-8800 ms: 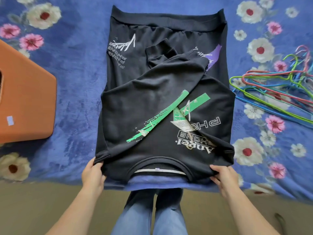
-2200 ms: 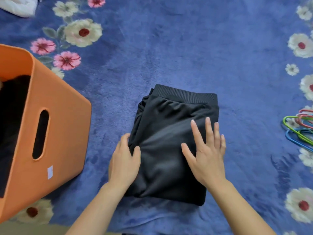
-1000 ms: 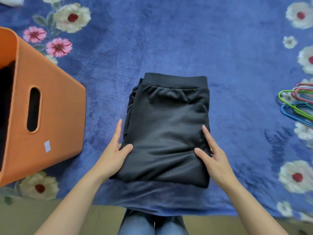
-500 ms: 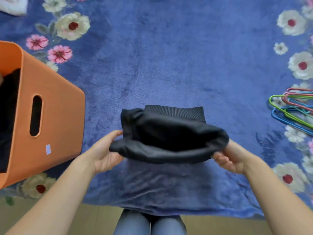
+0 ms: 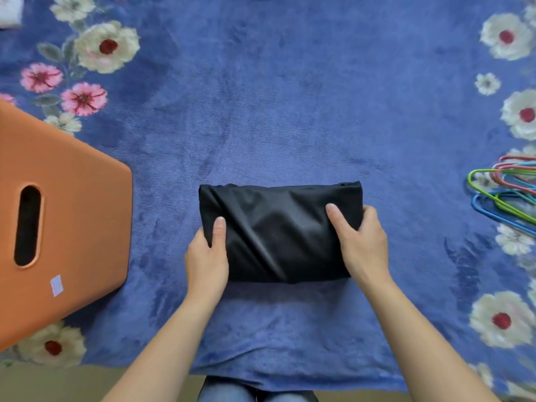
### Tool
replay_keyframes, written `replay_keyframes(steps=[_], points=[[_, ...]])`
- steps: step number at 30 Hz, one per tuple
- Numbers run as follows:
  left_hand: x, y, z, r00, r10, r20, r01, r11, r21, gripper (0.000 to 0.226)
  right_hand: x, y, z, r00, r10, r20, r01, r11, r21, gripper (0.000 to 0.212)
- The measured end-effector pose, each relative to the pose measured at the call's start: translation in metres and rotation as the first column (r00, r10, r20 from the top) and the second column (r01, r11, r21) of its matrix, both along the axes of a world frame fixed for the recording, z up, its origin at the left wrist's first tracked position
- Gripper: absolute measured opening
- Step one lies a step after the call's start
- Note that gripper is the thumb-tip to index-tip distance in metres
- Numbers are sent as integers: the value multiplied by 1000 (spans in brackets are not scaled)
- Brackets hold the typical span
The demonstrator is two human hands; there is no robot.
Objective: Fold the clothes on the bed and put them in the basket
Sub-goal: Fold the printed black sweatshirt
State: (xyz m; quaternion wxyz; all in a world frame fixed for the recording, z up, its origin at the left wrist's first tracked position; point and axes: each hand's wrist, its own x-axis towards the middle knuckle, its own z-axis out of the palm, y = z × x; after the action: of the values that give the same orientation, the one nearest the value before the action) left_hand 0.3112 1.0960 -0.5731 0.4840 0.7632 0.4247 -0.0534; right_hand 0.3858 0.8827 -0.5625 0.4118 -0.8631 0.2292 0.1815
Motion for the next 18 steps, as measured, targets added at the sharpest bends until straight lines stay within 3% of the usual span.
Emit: replay_keyframes(steps=[4,8,12,18], points=[[18,-4,0,995,40,95,-53,989,141,49,13,-5,-11,994,-5,105,19,992,-128,54],[33,6,-17,998,-58,13,53,975,215,53,21,-13,-26,996,-80,26,83,982,-168,63],[22,40,-40,995,62,-82,-47,984,170,60,23,-12,-34,996,-79,-46,69,978,-197,63],[-39,28,-17,975,208,78,-211,977,20,43,2,-22,-27,978,-205,25,206,978,-32,42]])
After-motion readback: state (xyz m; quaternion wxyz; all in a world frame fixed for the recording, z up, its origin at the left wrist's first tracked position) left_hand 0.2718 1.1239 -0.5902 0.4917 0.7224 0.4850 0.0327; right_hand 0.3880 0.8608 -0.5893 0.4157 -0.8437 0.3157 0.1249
